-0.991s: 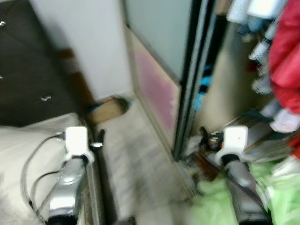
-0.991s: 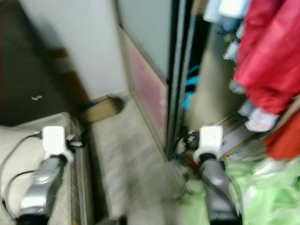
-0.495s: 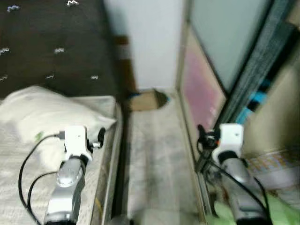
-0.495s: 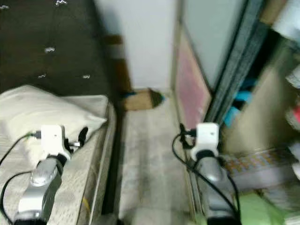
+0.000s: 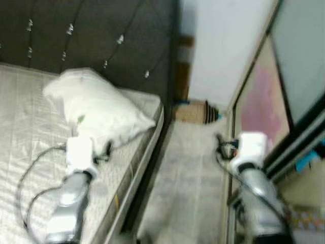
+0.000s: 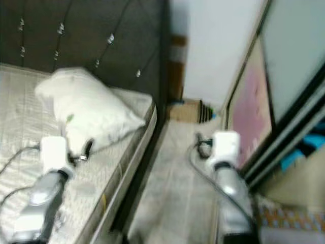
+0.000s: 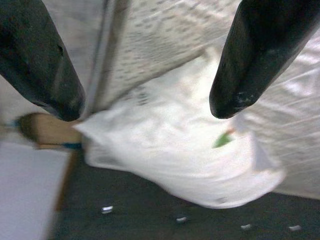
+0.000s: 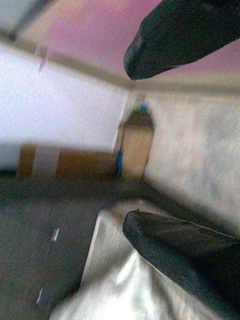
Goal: Clean up the room
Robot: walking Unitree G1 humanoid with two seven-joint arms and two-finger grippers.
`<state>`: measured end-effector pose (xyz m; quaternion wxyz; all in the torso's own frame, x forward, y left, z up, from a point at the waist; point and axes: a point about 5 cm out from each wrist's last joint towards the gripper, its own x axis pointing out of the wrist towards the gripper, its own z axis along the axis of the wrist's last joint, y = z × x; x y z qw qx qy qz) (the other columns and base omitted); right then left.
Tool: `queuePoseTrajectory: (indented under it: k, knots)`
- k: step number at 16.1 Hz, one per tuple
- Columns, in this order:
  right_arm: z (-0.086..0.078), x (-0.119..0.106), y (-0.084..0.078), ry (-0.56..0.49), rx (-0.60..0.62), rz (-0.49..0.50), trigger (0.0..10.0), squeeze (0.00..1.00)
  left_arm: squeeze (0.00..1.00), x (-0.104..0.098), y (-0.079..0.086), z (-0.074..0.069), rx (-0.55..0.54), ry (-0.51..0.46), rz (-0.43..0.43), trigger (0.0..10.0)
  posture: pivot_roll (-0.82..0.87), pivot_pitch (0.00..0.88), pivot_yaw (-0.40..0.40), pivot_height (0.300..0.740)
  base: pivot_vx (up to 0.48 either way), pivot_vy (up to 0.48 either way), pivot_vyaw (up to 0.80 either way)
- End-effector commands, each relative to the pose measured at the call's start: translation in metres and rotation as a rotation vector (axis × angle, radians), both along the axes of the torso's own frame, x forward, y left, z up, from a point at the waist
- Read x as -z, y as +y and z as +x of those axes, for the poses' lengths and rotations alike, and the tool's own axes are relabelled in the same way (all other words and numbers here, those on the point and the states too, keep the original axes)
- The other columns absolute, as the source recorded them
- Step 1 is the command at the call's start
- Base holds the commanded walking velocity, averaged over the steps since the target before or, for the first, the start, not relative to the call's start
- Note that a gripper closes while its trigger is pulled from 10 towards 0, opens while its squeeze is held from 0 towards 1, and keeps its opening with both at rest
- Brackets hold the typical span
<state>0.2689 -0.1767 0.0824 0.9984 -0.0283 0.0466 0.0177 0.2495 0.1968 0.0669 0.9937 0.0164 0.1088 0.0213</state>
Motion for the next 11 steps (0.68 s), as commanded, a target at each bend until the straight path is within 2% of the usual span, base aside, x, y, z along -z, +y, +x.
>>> queuePoseTrajectory:
  k: [1, 2, 3, 4, 5, 6, 7, 9, 11]
  knots:
    - [0.000, 0.001, -0.007, 0.008, 0.016, -0.013, 10.0, 0.00, 0.00, -0.007, -0.008, 0.004, 0.033, -0.035, -0.007, 10.0, -0.01, 0.000, -0.004, 0.740, 0.000, 0.000, 0.80]
    - [0.001, 0.000, -0.007, 0.005, 0.015, -0.014, 10.0, 0.00, 0.00, -0.007, -0.010, 0.005, 0.038, -0.036, -0.009, 10.0, -0.01, 0.000, -0.004, 0.740, 0.000, 0.000, 0.80]
    - [0.004, -0.001, -0.007, -0.001, 0.016, -0.012, 10.0, 0.00, 0.00, -0.008, -0.011, 0.006, 0.013, -0.043, 0.027, 10.0, -0.01, 0.000, -0.002, 0.740, 0.000, 0.000, 0.80]
    - [0.004, -0.001, -0.007, -0.002, 0.015, -0.012, 10.0, 0.00, 0.00, -0.008, -0.012, 0.006, 0.020, -0.039, -0.001, 10.0, -0.01, 0.000, -0.001, 0.740, 0.000, 0.000, 0.80]
    - [0.006, -0.002, -0.007, -0.006, 0.011, -0.014, 10.0, 0.00, 0.00, -0.004, -0.014, 0.004, 0.009, 0.013, -0.143, 10.0, -0.01, 0.000, -0.002, 0.740, 0.000, 0.000, 0.80]
    - [0.006, -0.002, -0.007, -0.007, 0.011, -0.016, 10.0, 0.00, 0.00, -0.005, -0.016, 0.005, 0.028, 0.006, -0.162, 10.0, -0.01, 0.000, -0.003, 0.740, 0.000, 0.000, 0.80]
    - [0.007, -0.001, -0.008, -0.008, 0.011, -0.019, 10.0, 0.00, 0.00, -0.007, -0.019, 0.006, 0.052, -0.013, -0.116, 10.0, -0.01, 0.000, -0.005, 0.740, 0.000, 0.000, 0.80]
    - [0.009, -0.002, -0.010, -0.010, 0.010, -0.024, 10.0, 0.00, 0.00, -0.007, -0.024, 0.007, 0.066, -0.025, -0.129, 10.0, -0.02, 0.000, -0.005, 0.740, 0.000, 0.000, 0.80]
    - [0.015, -0.006, -0.009, -0.031, 0.009, -0.028, 10.0, 0.00, 0.00, -0.007, -0.023, 0.007, 0.029, -0.039, -0.114, 10.0, -0.04, 0.000, 0.010, 0.740, 0.000, 0.000, 0.80]
